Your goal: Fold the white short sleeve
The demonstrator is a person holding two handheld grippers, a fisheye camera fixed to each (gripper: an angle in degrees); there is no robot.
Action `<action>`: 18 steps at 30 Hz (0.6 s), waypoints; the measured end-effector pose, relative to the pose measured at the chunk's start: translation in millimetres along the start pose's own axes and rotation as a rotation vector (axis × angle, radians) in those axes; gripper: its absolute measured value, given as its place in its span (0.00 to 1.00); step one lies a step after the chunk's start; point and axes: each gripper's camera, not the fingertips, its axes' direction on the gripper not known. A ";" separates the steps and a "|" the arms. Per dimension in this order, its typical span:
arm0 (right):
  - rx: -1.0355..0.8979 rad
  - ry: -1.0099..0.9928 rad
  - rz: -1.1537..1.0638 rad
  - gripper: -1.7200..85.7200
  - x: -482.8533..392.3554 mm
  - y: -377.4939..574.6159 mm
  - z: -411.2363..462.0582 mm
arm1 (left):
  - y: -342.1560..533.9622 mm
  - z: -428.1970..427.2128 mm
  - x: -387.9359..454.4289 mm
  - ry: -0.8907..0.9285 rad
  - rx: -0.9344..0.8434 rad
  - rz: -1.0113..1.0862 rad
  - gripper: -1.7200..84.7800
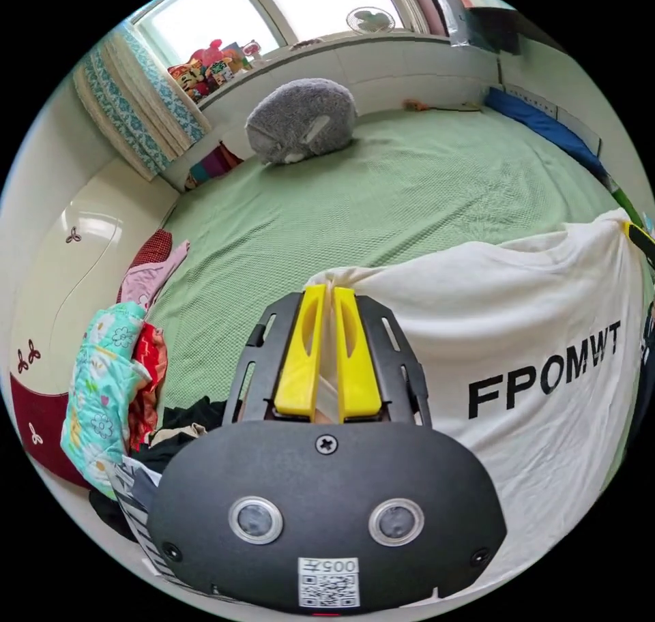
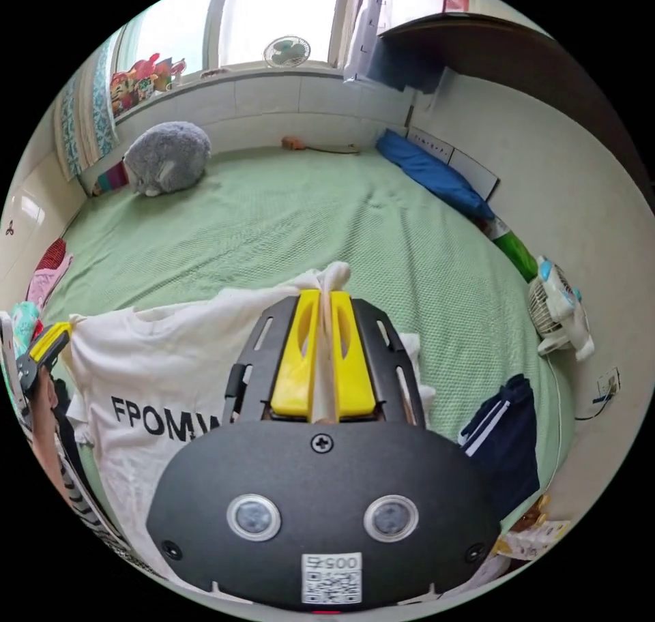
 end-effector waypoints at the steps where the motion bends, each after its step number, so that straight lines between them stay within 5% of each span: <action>1: -0.002 -0.020 -0.002 0.04 -1.2 3.6 1.5 | 2.9 -0.2 -3.7 0.026 0.005 -0.022 0.07; 6: -0.032 -0.132 -0.102 0.07 0.4 86.2 -3.2 | 78.8 -23.3 -16.7 0.402 0.080 -0.011 0.09; 12: -0.119 -0.100 -0.346 0.09 27.7 231.2 -84.8 | 215.3 -98.4 -13.7 0.455 0.083 0.167 0.11; 18: -0.178 -0.152 -0.303 0.12 67.8 371.1 -161.0 | 352.4 -137.4 -33.0 0.470 -0.063 0.173 0.17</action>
